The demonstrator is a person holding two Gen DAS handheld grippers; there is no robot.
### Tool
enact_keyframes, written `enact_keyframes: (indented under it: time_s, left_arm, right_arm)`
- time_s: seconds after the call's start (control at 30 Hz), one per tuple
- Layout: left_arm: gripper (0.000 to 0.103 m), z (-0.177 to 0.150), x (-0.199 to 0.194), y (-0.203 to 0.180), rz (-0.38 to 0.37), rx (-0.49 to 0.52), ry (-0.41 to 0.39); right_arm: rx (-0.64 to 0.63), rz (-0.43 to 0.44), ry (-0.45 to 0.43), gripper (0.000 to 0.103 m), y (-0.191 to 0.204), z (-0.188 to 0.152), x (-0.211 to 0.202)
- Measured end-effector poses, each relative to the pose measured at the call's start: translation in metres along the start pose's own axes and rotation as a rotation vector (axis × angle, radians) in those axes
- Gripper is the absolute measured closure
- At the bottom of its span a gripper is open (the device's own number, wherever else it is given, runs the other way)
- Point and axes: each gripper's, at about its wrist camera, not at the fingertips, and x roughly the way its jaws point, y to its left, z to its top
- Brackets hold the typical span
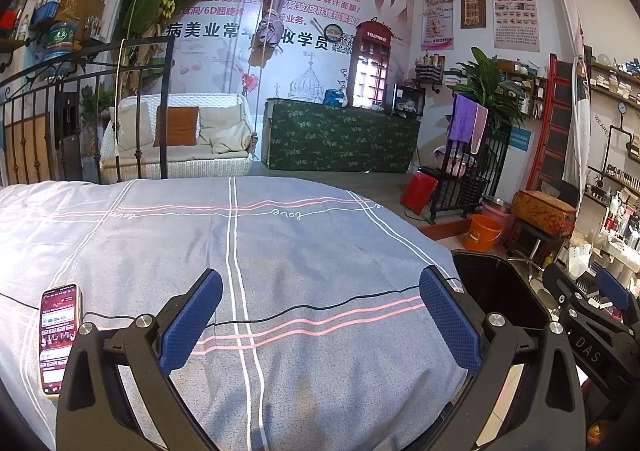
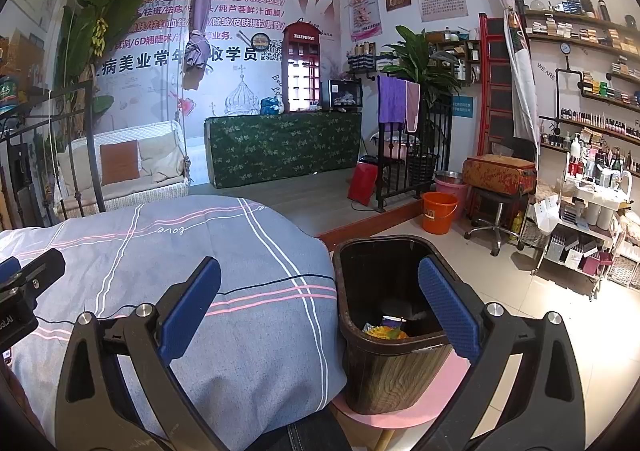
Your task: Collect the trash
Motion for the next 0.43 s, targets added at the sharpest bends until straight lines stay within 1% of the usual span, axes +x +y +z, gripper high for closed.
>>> enact_keyframes:
  time_s: [0.43]
  left_arm:
    - [0.006,-0.0048,-0.0038,-0.0003,0.006,-0.004,0.008]
  right_arm:
    - [-0.001,0.001,0.004,0.006,0.0003,-0.0005,0.0001]
